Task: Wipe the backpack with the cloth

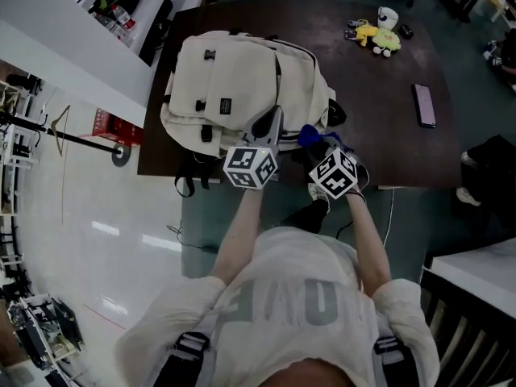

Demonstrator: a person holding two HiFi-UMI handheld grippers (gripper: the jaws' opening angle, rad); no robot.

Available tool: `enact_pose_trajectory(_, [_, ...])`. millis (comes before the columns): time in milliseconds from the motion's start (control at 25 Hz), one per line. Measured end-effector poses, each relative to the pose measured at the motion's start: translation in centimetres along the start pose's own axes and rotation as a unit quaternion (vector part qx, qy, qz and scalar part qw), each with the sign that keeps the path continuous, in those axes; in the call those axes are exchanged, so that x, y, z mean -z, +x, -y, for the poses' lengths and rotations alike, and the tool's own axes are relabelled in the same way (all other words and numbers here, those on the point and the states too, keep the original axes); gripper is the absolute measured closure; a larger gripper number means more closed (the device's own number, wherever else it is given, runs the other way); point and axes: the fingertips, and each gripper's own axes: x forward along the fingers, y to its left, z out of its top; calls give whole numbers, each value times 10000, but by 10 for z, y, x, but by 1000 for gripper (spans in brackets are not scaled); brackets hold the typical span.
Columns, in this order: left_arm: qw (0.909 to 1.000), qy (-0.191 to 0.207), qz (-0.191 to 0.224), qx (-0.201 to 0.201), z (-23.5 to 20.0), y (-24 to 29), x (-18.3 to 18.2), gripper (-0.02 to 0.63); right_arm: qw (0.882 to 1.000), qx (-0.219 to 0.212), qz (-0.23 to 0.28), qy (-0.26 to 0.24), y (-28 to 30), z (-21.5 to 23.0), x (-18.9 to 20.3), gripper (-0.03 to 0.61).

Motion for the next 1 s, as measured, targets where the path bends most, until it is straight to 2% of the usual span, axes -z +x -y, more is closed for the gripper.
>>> enact_pose_trajectory(120, [9998, 69, 112, -131, -12, 3, -18, 611, 9995, 238, 188, -2, -16, 27, -10, 537])
enact_pose_trajectory(280, [9989, 208, 235, -334, -34, 15, -51, 611, 9964, 710, 430, -190, -39, 100, -36, 537])
enact_pose_trajectory(400, [9977, 355, 264, -517, -57, 33, -75, 611, 9924, 912, 701, -447, -41, 167, -72, 537])
enact_pose_trajectory(480, [9968, 341, 321, -641, -75, 47, -91, 611, 9884, 856, 943, -829, -33, 206, -110, 537])
enact_pose_trajectory(560, [9966, 279, 306, -715, -93, 62, -103, 611, 9824, 587, 1274, -1235, -20, 235, -156, 537])
enact_pose_trajectory(680, [9969, 220, 172, -731, -120, 84, -118, 611, 9672, -80, 1800, -1788, 14, 261, -226, 537])
enact_pose_trajectory(840, [9981, 4, 40, -610, -150, 114, -126, 611, 9380, -1024, 2250, -2430, 79, 279, -296, 537])
enact_pose_trajectory(1000, [9980, -105, -117, -610, -171, 130, -122, 611, 9009, -1993, 2332, -3070, 158, 265, -342, 537])
